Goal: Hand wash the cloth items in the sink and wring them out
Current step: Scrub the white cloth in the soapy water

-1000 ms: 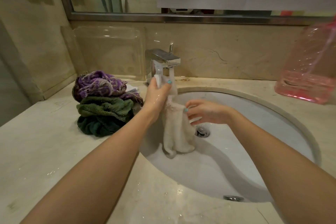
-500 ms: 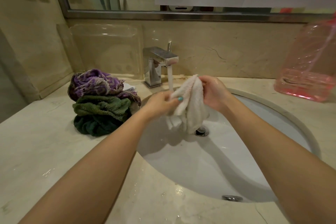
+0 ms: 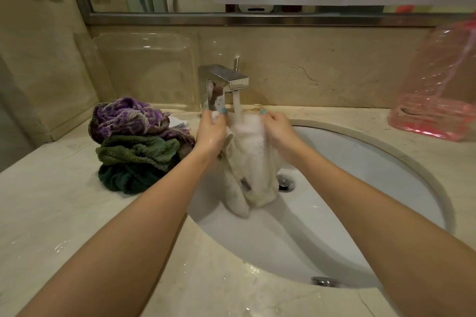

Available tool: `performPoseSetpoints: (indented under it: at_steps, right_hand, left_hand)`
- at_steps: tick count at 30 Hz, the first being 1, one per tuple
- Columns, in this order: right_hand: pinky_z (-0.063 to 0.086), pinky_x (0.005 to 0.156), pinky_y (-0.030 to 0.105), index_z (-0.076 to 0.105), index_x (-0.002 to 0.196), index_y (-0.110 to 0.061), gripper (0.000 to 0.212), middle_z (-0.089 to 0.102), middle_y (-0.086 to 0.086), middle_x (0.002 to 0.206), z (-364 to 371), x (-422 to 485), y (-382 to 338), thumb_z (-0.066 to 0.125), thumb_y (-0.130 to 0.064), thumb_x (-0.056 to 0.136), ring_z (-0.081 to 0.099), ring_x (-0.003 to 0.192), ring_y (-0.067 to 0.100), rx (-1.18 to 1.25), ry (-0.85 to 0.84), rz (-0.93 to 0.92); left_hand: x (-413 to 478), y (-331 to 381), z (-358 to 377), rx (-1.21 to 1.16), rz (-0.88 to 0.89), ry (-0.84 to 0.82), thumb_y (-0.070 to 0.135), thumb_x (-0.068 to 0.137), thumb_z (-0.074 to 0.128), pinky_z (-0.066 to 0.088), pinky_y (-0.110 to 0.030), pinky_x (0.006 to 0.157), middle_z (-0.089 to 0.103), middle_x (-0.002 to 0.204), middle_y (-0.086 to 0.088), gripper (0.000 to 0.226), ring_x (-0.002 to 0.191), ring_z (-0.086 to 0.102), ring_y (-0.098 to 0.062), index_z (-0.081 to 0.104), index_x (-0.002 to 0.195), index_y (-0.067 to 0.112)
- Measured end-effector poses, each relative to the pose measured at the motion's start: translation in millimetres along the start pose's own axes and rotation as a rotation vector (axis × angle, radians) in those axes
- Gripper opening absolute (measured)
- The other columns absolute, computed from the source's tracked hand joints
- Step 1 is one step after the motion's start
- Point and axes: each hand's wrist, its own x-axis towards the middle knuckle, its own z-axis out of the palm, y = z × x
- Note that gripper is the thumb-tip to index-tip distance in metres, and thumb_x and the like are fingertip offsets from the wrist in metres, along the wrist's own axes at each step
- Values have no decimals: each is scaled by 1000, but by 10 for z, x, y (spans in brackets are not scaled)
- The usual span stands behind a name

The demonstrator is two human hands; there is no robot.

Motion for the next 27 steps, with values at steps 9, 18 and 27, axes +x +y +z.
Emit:
performPoseSetpoints:
  at_steps: [9,18,27]
  right_hand:
    - [43,62,34,63,82,-2,29,64,15,78,368,-169,-98,41,-13,98,53,71,20,-55,52,-71]
    - [25,52,30,33,48,-21,48,34,-6,47,457,-416,-284,47,-7,92,29,52,13,65,260,-110]
    - [32,60,30,41,56,-13,42,46,4,61,211,-261,-146,38,-14,98,42,63,22,61,346,98]
  left_hand:
    - [-209,-13,237,121,66,-22,22,101,42,52,-36,86,66,101,-13,19,93,62,-25,58,101,12]
    - [-64,-16,193,129,24,-43,25,101,40,54,-38,81,69,96,-16,32,88,64,-28,62,82,11]
    - [-294,104,346,68,173,-138,26,105,41,37,-27,58,45,65,-3,39,62,40,-13,46,68,12]
